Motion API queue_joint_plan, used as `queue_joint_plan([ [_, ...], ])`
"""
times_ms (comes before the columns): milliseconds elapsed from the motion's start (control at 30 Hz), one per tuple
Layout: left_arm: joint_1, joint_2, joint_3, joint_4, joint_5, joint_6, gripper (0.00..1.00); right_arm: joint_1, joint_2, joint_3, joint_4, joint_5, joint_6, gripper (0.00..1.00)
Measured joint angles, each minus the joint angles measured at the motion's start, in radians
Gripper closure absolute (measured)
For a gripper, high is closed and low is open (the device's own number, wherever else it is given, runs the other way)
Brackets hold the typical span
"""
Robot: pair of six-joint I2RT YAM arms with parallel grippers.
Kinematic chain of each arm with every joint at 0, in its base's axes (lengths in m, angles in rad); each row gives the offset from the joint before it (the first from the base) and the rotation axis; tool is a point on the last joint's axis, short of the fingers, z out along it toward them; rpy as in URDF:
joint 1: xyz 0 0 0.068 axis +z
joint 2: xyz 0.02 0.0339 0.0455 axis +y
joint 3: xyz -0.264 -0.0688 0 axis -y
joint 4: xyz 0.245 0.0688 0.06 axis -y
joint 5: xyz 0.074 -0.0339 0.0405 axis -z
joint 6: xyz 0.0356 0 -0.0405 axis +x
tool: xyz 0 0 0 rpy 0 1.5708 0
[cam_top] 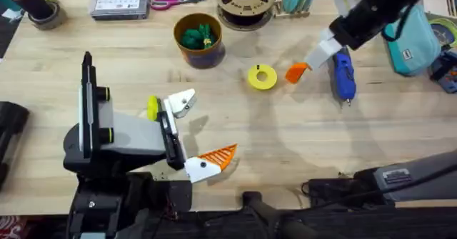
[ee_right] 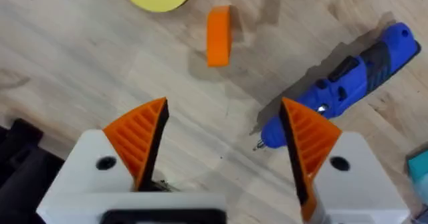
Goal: Pick up the gripper from the table and insert it into the empty holder that is missing its gripper. Then pick up a screw, insert it into the mounting hole, and use the screwdriver to tighten it. Finally, clean up the table by picking up the vegetable and placing it into the bucket.
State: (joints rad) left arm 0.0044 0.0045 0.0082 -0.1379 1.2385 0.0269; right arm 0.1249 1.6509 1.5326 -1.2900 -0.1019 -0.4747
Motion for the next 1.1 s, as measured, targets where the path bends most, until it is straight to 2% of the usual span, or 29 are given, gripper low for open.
queue_joint_plan([
  [400,0.000,0.000,0.000,0.000,0.000,0.000,0.015,0.058,0.036,-0.008,0.087,0.012,0.023,0.006],
  [733,0.000,0.000,0.000,0.000,0.000,0.000,0.015,0.062,0.038,-0.151,0.205,0.020,0.056,0.006],
  [967,0.000,0.000,0.000,0.000,0.000,0.000,0.015,0.062,0.039,-0.188,0.257,0.027,0.056,0.007],
  [1100,0.000,0.000,0.000,0.000,0.000,0.000,0.015,0.062,0.056,-0.188,0.270,0.027,0.060,0.098],
])
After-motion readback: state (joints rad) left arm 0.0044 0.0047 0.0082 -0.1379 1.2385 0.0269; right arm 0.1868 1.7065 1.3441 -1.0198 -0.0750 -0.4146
